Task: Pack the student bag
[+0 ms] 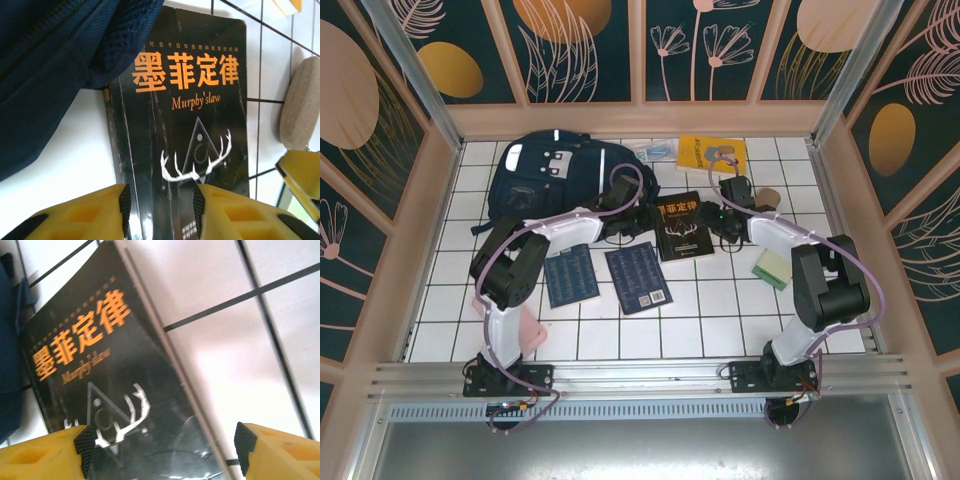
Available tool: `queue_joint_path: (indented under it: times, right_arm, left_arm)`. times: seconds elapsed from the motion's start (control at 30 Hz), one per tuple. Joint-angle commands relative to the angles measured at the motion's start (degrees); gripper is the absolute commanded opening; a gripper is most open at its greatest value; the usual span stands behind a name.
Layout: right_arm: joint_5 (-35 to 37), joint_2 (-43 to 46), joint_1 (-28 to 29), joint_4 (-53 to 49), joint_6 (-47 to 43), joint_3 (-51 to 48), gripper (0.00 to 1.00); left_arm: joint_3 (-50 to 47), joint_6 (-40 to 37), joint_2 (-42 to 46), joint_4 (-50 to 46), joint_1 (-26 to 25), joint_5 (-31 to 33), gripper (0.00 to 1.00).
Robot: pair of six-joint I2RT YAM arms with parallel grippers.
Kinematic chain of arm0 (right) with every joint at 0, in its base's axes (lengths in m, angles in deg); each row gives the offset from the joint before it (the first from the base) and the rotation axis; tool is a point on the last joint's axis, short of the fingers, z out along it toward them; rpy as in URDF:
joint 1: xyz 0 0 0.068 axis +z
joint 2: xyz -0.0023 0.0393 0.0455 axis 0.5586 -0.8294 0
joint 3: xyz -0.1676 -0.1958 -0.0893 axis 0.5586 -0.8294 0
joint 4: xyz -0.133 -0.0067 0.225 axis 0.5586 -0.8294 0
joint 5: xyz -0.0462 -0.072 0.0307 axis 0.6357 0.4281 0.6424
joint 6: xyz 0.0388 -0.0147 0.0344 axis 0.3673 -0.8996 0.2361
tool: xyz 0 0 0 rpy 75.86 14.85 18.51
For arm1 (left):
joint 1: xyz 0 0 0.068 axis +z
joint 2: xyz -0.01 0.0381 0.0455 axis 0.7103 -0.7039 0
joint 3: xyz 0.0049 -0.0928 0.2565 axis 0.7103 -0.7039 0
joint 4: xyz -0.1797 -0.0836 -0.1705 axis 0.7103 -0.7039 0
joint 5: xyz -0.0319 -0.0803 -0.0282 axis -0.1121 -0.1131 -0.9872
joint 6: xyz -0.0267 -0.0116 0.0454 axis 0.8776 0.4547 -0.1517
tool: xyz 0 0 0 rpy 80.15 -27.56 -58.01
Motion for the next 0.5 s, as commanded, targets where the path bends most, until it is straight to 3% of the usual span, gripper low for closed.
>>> queue_joint_path:
  times: [0.0,0.27,0.47]
  right_arm:
    - [-1.75,-3.09,-0.33,-0.28,-5.22,1.66,0.76]
    - [-2.5,-9.65,-0.72,1.2,-7.29,4.51,0.65]
    - [-8.58,-10.01,-0.51,3.62,-5.32,2.43,0.52]
  left_arm:
    - [3.14,-1.51,-3.15,-3.86,-0.07,0.99,0.4]
    - [4.98,-1.07,-7.59,-4.75,-0.09,0.13,0.41]
    - [5.27,0.36,-8.91,-0.7,-0.18,-3.83,0.41]
